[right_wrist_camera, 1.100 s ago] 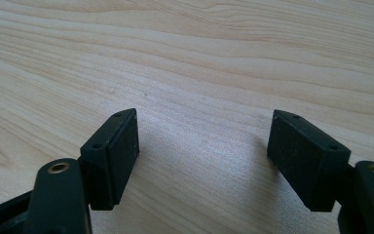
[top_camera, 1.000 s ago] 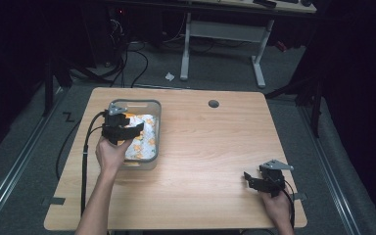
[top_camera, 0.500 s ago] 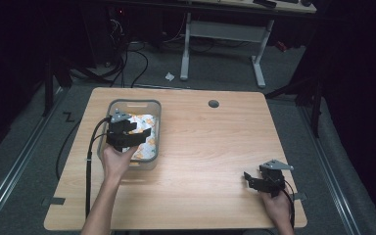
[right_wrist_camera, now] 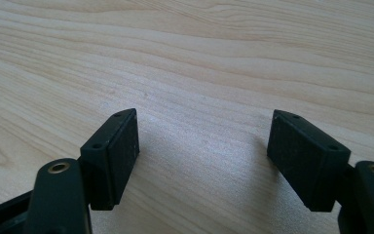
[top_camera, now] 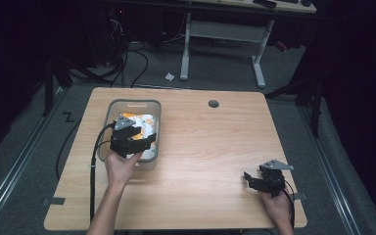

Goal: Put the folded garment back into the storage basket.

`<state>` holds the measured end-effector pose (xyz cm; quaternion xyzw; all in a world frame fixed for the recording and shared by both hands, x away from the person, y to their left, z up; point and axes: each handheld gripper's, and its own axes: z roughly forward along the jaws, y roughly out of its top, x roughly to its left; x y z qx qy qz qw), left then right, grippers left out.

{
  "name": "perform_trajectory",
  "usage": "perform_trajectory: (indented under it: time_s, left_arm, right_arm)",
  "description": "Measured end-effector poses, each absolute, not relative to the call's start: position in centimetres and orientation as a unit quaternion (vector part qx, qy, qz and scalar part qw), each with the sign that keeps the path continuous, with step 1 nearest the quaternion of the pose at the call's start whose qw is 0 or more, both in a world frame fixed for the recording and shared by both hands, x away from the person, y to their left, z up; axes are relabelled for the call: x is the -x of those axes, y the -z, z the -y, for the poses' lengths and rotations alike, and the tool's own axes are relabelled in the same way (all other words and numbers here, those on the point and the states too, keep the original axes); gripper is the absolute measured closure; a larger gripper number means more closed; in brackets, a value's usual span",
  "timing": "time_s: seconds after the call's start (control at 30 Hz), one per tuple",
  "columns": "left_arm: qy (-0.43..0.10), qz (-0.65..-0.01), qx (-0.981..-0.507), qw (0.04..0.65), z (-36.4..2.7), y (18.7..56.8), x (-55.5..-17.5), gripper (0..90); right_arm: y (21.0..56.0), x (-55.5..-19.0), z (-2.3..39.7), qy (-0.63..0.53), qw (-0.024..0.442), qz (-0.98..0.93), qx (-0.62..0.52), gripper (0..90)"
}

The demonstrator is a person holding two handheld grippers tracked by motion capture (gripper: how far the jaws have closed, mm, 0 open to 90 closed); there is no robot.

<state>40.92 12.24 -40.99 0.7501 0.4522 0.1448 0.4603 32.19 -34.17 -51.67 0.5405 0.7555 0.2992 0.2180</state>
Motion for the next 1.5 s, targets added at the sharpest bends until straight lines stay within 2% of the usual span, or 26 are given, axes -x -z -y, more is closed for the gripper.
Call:
perform_trajectory:
  time_s: [1.5]
  left_arm:
    - [-0.120, -0.401, -0.757, 0.502, -7.7, 40.9, -37.5, 34.8]
  right_arm:
    - [51.7, -32.2, 34.2, -0.299, 0.218, -0.756, -0.540, 27.8]
